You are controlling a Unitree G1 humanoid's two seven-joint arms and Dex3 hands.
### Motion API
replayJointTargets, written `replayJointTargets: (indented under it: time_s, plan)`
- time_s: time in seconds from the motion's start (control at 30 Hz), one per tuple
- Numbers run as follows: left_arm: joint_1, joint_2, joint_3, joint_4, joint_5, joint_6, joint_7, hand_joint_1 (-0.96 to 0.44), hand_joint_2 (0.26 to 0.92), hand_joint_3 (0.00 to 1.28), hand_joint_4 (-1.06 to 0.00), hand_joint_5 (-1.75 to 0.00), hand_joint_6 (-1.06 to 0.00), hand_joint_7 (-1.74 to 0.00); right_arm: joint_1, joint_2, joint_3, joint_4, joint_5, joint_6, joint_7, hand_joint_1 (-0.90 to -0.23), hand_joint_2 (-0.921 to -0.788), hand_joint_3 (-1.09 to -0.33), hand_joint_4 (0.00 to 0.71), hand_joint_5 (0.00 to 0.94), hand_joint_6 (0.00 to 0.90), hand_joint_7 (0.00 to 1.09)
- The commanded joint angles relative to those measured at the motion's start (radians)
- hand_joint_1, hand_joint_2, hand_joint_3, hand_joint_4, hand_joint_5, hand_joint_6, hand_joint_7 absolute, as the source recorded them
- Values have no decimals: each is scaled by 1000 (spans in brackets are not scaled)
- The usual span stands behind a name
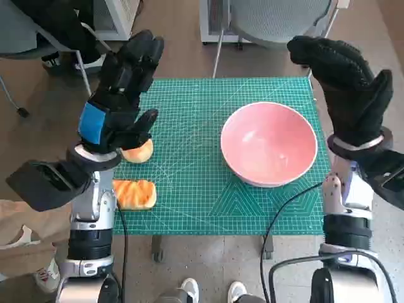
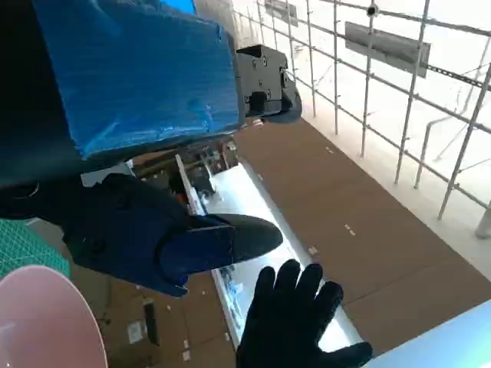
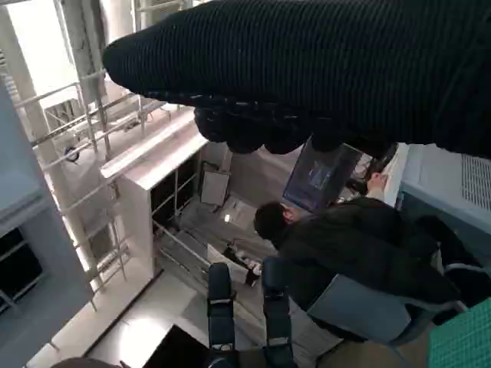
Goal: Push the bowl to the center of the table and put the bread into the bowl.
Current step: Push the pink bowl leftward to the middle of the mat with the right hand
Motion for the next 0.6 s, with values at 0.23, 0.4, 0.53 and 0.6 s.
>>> replayJointTargets:
  time_s: [0.23,0.4,0.53,0.6]
  plan:
    - [-15,-1,-2,16,2,-21,-4,-598,921,500,-95,-14,1,-512,3,-2,-1,17,0,3,1,-682,-921,-742,313,0,353,6]
    - [-24,0,-3,26,0,-21,-6,-583,921,501,-98,-16,1,-513,-8,-4,-2,30,3,6,4,-684,-921,-742,313,0,354,6]
    - [-29,4,-3,31,0,-23,-11,-583,921,497,-99,-16,1,-512,-10,-4,-2,29,9,10,10,-682,-921,-741,314,1,354,6]
    - [-31,5,-2,35,0,-24,-13,-583,921,494,-100,-17,1,-512,-10,-4,-2,29,10,11,10,-682,-921,-741,314,1,354,6]
